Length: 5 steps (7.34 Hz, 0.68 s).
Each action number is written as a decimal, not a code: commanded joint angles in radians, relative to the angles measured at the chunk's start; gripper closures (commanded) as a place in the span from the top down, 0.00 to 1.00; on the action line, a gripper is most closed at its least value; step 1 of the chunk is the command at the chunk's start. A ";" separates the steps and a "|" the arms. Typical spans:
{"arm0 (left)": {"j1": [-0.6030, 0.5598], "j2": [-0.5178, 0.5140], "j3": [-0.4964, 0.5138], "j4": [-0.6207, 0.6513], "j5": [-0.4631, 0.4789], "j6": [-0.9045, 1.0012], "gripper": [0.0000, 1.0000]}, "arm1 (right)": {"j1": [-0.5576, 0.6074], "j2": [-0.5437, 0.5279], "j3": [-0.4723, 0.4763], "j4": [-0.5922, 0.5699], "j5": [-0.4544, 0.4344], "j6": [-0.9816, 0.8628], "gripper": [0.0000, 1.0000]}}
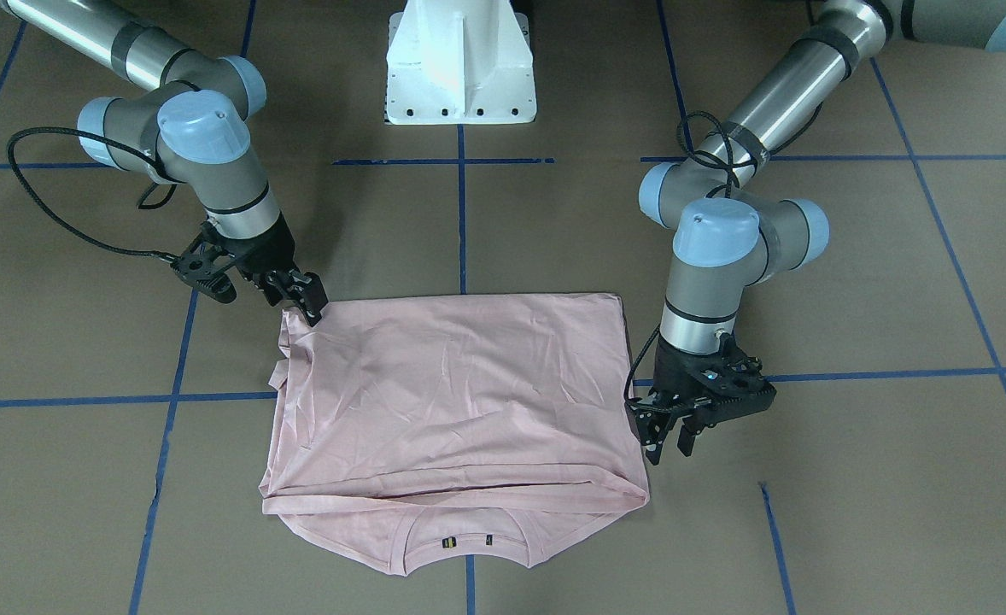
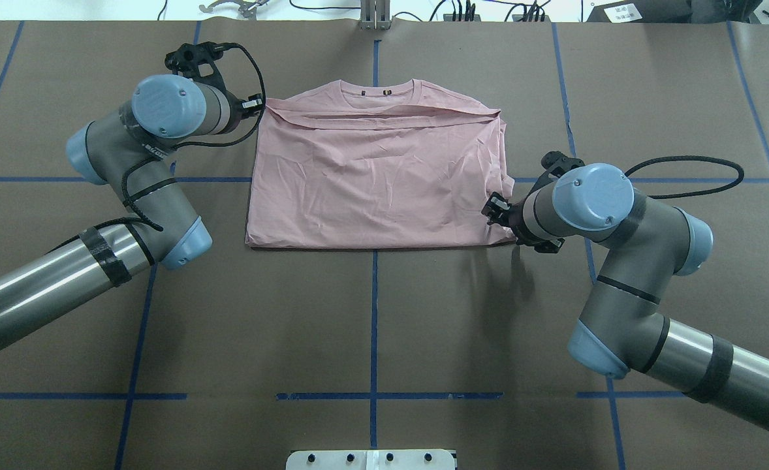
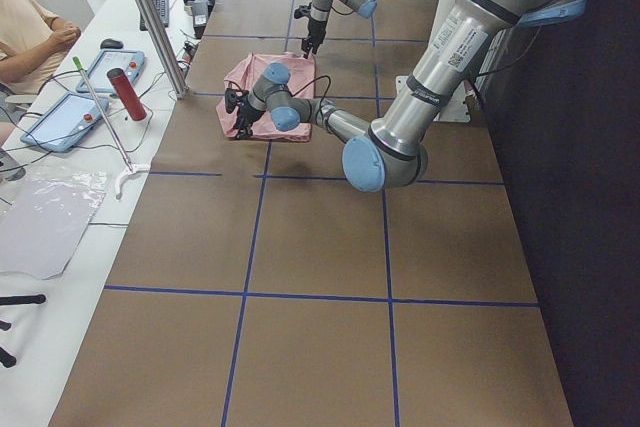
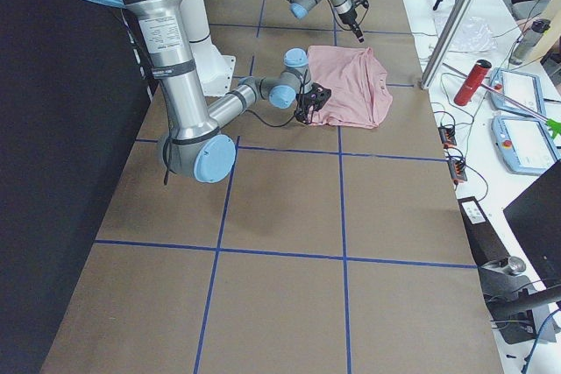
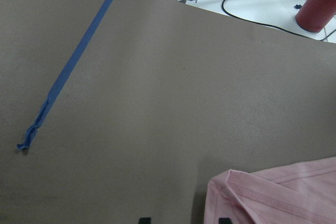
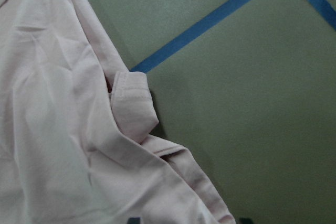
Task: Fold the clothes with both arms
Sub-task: 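Move the right gripper to the folded shirt's side edge nearest it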
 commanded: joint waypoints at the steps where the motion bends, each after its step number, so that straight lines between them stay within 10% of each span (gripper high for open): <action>1: 0.000 0.000 0.000 0.001 -0.001 0.000 0.53 | 0.001 -0.006 -0.001 -0.001 0.000 -0.002 0.00; 5: 0.000 0.006 -0.003 0.000 -0.001 0.000 0.53 | 0.001 -0.128 0.161 -0.011 0.012 -0.002 0.00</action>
